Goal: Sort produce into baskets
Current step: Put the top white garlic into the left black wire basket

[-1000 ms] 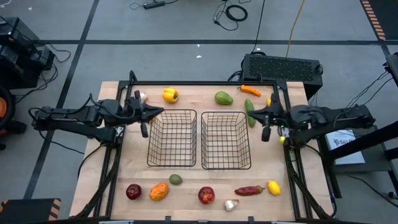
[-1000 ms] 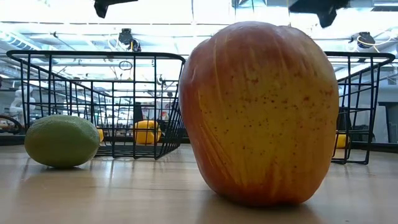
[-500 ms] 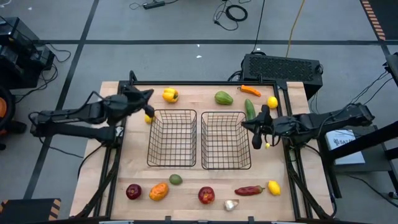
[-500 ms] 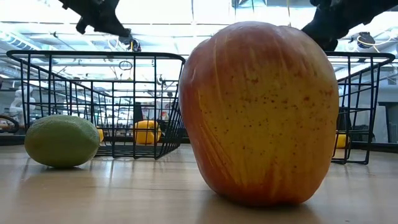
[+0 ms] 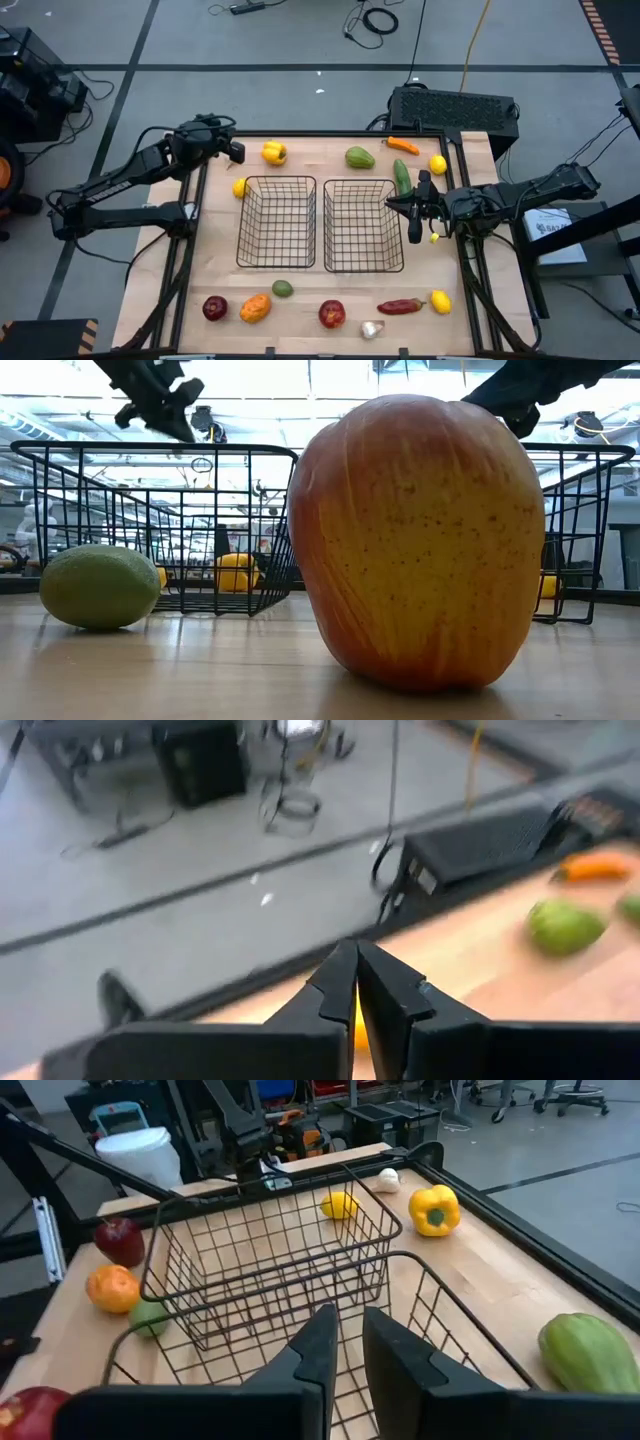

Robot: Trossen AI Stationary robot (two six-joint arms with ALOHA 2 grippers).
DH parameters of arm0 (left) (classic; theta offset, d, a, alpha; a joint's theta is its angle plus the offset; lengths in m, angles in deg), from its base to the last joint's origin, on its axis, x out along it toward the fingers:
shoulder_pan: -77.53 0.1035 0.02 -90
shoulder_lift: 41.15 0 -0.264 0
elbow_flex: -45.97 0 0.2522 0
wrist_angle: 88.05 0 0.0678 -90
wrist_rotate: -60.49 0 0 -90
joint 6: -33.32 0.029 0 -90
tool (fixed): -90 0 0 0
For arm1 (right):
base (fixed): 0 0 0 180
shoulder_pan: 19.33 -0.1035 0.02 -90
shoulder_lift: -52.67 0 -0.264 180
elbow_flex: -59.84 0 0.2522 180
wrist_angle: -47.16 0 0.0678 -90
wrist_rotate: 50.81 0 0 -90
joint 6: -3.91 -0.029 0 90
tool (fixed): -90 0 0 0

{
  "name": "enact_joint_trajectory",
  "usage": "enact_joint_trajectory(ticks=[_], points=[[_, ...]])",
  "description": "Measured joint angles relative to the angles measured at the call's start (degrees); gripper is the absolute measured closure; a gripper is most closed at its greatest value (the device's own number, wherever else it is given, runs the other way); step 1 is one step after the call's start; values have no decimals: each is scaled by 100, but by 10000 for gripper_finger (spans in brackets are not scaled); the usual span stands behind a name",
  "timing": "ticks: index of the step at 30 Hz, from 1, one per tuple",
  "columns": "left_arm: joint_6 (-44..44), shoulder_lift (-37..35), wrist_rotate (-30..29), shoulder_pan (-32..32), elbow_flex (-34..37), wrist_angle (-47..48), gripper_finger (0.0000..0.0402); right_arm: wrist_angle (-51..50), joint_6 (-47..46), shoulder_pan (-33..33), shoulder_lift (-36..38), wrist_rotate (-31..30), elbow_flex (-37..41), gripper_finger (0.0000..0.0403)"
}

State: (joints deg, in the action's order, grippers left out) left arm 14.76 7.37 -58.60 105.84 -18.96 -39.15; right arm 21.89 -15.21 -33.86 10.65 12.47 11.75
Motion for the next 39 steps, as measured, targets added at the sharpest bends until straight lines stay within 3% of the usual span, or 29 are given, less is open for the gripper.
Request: enact_joint_trajectory(ticks=[5,13,20,27,31,39], points=[[-470,400,-733,213,6,802,323,7,-116,-21,0,-20,0,359],[-173,1291,-257,1112,8,889,201,14,-120,-19,0,-61,0,359],[87,1925,-255,1322,9,494,188,11,-119,-21,0,-59,0,359],[-376,2343,124,1292,189,521,187,7,-83,-19,0,-59,-2,359],[-383,2589,14,1296,209,540,184,-10,-83,-19,-21,-59,-7,359],[-515,2952,-78,1409,209,616,109,-39,-81,-19,-278,-54,-11,359]])
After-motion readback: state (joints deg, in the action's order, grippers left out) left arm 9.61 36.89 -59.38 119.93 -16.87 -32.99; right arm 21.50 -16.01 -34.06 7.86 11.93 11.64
